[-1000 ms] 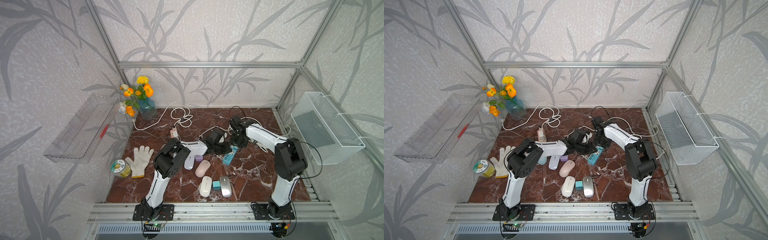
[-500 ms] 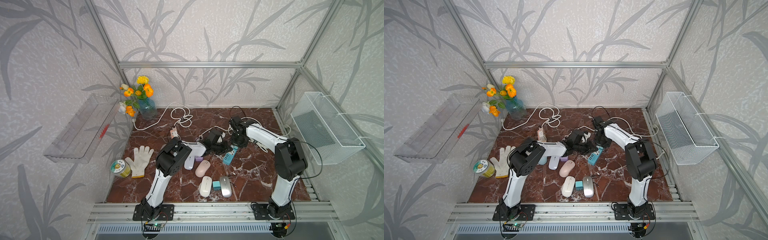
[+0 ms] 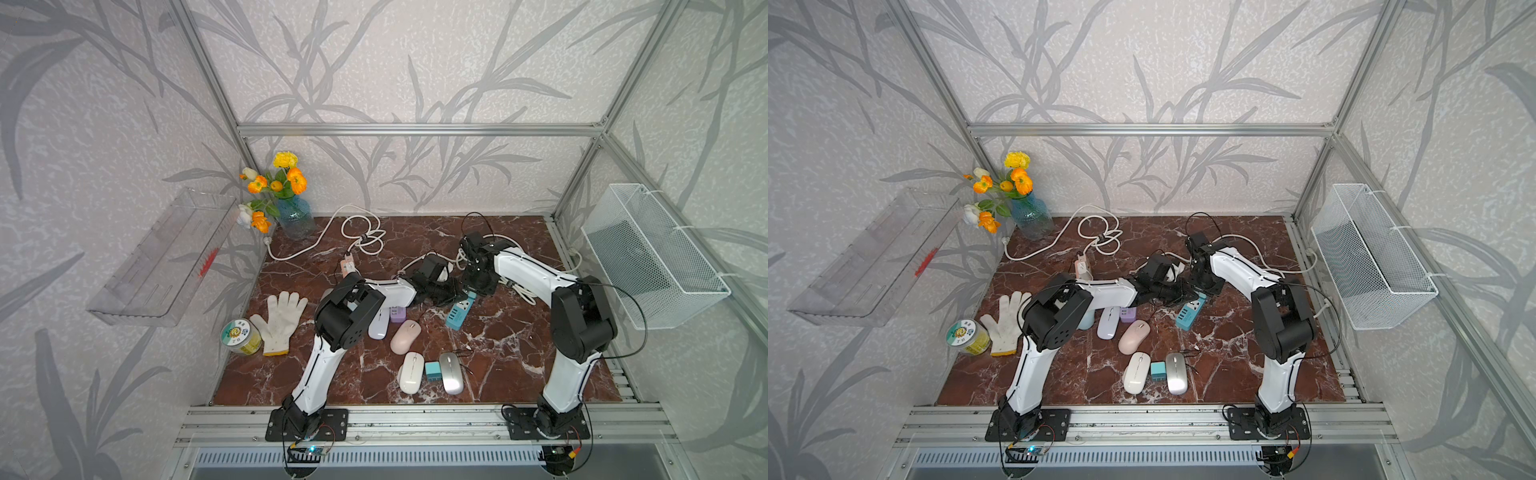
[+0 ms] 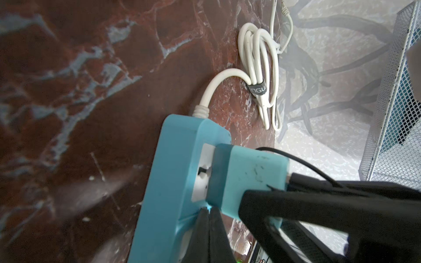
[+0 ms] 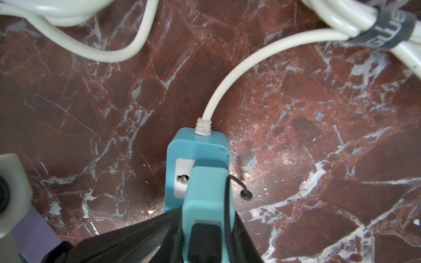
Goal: Unplug the wireless mouse
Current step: Remove the plug from the socket.
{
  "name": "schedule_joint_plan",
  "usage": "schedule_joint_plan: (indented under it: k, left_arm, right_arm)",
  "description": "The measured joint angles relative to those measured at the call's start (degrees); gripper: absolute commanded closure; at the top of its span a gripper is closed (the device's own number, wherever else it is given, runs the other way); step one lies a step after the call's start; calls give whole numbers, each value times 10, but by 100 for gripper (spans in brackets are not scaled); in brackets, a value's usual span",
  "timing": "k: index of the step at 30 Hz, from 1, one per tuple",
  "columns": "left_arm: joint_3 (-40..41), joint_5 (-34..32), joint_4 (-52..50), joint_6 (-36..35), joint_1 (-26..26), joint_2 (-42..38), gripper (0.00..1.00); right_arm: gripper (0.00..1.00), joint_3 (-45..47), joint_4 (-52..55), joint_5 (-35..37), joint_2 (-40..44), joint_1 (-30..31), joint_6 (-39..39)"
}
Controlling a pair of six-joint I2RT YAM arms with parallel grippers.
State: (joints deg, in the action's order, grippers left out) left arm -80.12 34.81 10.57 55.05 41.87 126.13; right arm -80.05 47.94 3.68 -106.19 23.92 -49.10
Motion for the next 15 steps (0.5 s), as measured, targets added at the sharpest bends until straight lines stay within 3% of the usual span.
schedule_joint_plan:
  k: [15]
  left_arm:
    - [-36,-4,-65,-30,3,9,100]
  right_arm:
    - [100,34,3,-7,34,2,15]
